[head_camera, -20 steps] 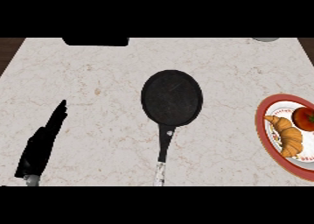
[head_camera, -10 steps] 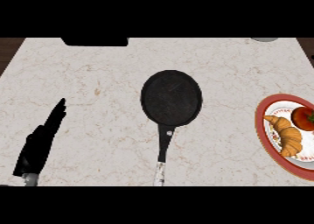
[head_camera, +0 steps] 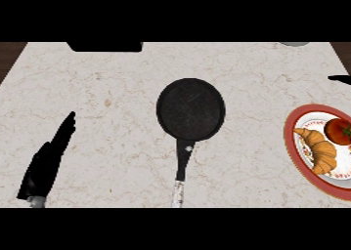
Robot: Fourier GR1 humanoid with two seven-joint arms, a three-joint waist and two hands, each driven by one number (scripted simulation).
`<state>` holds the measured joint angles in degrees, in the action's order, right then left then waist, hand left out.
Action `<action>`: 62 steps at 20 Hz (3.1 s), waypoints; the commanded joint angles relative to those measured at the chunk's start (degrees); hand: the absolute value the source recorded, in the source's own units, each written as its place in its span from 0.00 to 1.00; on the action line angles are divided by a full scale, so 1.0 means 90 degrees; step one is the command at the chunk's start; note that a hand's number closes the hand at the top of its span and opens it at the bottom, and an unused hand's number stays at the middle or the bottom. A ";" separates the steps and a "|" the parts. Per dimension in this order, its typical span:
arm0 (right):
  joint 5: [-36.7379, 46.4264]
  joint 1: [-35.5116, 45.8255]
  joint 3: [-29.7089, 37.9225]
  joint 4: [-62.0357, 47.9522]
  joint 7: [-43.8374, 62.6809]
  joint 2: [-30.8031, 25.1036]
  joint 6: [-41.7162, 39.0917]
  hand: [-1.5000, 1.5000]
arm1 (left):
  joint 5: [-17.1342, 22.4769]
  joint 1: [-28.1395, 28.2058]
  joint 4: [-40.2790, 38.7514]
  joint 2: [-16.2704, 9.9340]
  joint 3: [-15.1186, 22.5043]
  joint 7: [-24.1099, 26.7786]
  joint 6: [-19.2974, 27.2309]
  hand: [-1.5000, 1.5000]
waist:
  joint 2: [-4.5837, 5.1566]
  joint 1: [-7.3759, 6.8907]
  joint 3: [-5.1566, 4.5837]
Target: Pick the tomato from the plate and place it in the pan
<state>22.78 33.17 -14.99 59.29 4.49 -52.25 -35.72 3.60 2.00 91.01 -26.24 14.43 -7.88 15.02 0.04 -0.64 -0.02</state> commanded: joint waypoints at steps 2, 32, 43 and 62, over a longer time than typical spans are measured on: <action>0.0251 -0.0340 -0.0041 0.0763 0.0747 0.0183 -0.0438 0.00 | -0.0042 0.0072 -0.0181 0.0129 -0.0152 0.0093 -0.0183 0.50 | -0.0017 0.0086 -0.0001; 0.3043 -0.0424 0.0618 -0.0777 0.0202 0.1425 -0.0176 0.00 | -0.0709 0.0121 0.0012 0.0800 -0.1133 -0.0003 -0.1160 0.50 | 0.0003 0.0020 0.0003; 0.3566 -0.0647 0.0840 -0.1354 -0.0070 0.2095 0.0758 0.00 | -0.1314 0.0251 -0.0323 0.1347 -0.0988 0.0360 -0.1027 0.50 | 0.0006 0.0055 0.0002; 0.3034 -0.1060 0.1854 -0.0849 0.0377 0.2859 0.0962 1.00 | -0.1147 -0.0055 -0.0034 0.1154 -0.1669 -0.0189 -0.1561 0.50 | -0.0037 0.0162 -0.0004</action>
<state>52.38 27.90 0.27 45.09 2.44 -30.79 -26.97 -7.84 4.00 91.54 -14.57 1.60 -8.13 2.36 -0.44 0.32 -0.54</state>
